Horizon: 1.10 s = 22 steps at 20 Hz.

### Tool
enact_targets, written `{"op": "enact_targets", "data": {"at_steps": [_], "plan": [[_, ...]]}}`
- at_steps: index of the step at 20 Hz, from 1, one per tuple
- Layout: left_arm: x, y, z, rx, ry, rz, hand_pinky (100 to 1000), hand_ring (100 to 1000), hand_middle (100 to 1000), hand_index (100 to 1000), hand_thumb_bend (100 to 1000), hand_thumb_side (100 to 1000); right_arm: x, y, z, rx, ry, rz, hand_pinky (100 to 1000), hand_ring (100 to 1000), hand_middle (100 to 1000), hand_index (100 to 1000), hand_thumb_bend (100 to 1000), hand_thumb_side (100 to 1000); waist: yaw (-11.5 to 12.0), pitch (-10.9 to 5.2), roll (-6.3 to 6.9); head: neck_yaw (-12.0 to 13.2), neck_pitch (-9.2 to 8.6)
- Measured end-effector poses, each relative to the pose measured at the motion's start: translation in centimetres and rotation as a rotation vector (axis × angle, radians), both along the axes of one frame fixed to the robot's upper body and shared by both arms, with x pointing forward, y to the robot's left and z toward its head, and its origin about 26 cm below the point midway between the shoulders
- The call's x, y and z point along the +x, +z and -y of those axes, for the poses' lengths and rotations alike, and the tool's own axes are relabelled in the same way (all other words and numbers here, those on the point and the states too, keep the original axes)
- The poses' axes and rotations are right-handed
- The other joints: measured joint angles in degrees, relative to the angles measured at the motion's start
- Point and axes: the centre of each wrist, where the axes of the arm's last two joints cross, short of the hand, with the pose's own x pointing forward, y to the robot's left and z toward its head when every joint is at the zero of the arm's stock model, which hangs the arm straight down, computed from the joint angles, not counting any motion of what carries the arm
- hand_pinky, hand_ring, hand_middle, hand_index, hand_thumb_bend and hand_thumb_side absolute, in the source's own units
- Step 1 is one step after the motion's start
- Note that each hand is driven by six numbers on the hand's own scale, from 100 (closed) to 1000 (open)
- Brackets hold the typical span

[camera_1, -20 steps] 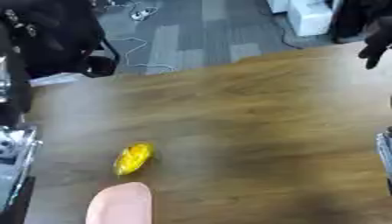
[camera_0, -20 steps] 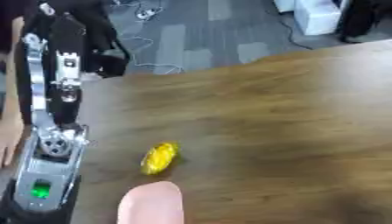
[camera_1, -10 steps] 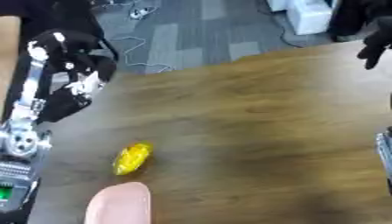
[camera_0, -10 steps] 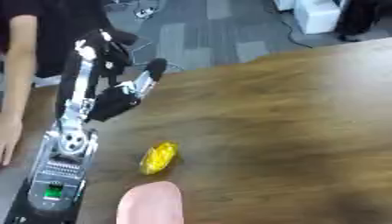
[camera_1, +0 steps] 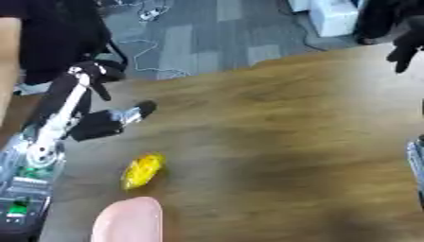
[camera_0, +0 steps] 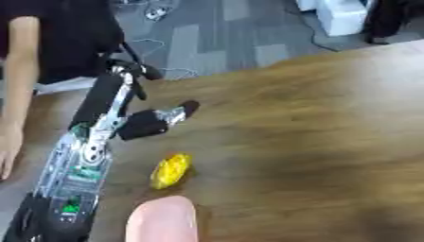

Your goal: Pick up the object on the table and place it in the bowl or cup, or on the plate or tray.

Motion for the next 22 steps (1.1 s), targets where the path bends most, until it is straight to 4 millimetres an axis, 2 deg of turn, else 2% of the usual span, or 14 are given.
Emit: {"op": "enact_targets", "data": {"at_steps": [6, 11, 14, 15, 16, 17, 22], "plan": [[0.3, -0.7, 0.0, 0.211, -0.009, -0.118, 299, 576, 713, 789, 669, 786, 0.0, 0.0, 0.0, 0.000, 0.001, 0.000, 214, 382, 483, 726, 100, 1000, -0.1, 0.11, 0.02, 0.0, 0.00], [0.6, -1.3, 0.0, 0.306, -0.014, -0.201, 319, 582, 721, 800, 686, 792, 0.0, 0.0, 0.0, -0.002, 0.003, 0.002, 215, 380, 484, 726, 100, 1000, -0.2, 0.20, 0.04, 0.1, 0.00], [0.6, -1.5, 0.1, 0.344, -0.024, -0.238, 324, 581, 720, 813, 734, 773, 0.1, 0.1, 0.0, -0.002, 0.004, 0.004, 215, 379, 485, 725, 100, 1000, -0.2, 0.24, 0.08, 0.3, 0.00], [0.7, -1.6, 0.1, 0.357, -0.027, -0.252, 322, 581, 720, 810, 721, 779, 0.1, 0.1, 0.0, -0.002, 0.004, 0.005, 215, 379, 484, 725, 100, 1000, -0.2, 0.24, 0.09, 0.4, 0.00], [0.7, -1.7, 0.1, 0.369, -0.029, -0.264, 332, 585, 724, 826, 798, 740, 0.1, 0.1, 0.0, -0.002, 0.004, 0.005, 215, 377, 485, 725, 100, 1000, -0.2, 0.24, 0.09, 0.4, 0.00], [0.7, -1.8, 0.0, 0.384, -0.031, -0.280, 336, 587, 726, 832, 826, 726, 0.1, 0.2, -0.1, -0.002, 0.004, 0.006, 215, 376, 484, 725, 100, 1000, -0.2, 0.25, 0.10, 0.5, 0.00], [0.9, -2.2, 0.0, 0.451, -0.041, -0.359, 335, 583, 721, 829, 843, 728, 0.1, 0.2, -0.1, 0.001, 0.007, 0.008, 211, 373, 483, 725, 100, 1000, -0.2, 0.25, 0.10, 0.5, 0.00]]}}
